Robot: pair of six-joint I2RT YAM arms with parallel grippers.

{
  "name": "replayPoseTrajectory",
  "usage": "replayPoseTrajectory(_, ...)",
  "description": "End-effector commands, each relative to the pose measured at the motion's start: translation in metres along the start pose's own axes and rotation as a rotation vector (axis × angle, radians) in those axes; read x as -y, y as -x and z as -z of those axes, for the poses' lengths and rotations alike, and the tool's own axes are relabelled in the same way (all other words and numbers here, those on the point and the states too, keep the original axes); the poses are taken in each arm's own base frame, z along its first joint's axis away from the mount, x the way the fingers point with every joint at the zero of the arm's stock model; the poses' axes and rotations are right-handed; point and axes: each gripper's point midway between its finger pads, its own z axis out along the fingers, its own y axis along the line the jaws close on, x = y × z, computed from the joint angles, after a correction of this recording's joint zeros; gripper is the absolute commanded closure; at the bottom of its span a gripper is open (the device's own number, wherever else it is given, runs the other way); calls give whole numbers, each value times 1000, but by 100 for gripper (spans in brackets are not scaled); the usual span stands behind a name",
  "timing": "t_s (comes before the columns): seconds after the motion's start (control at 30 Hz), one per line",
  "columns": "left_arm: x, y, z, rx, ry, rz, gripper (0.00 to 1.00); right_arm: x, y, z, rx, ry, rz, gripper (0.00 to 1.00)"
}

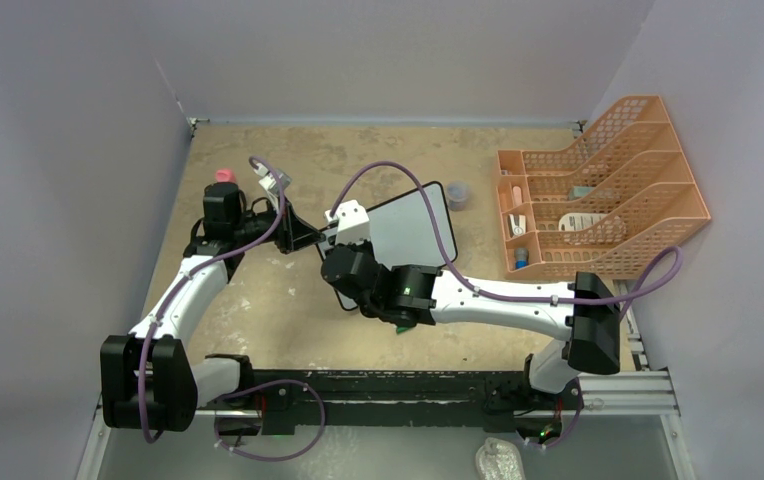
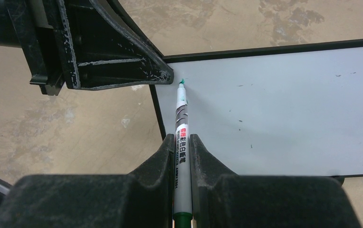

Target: Write a sentence on the whiteboard

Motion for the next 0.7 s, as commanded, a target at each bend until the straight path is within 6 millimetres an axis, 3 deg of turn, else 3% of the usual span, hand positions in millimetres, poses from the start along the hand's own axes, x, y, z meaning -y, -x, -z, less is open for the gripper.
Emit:
replayPoseTrajectory(0.0, 5, 17, 1, 22, -9, -63, 100, 3, 22, -2, 53, -33, -38, 100)
replayPoseTrajectory(0.67, 5, 17, 1, 23, -10, -63, 100, 17, 26, -1, 67, -86, -54, 100)
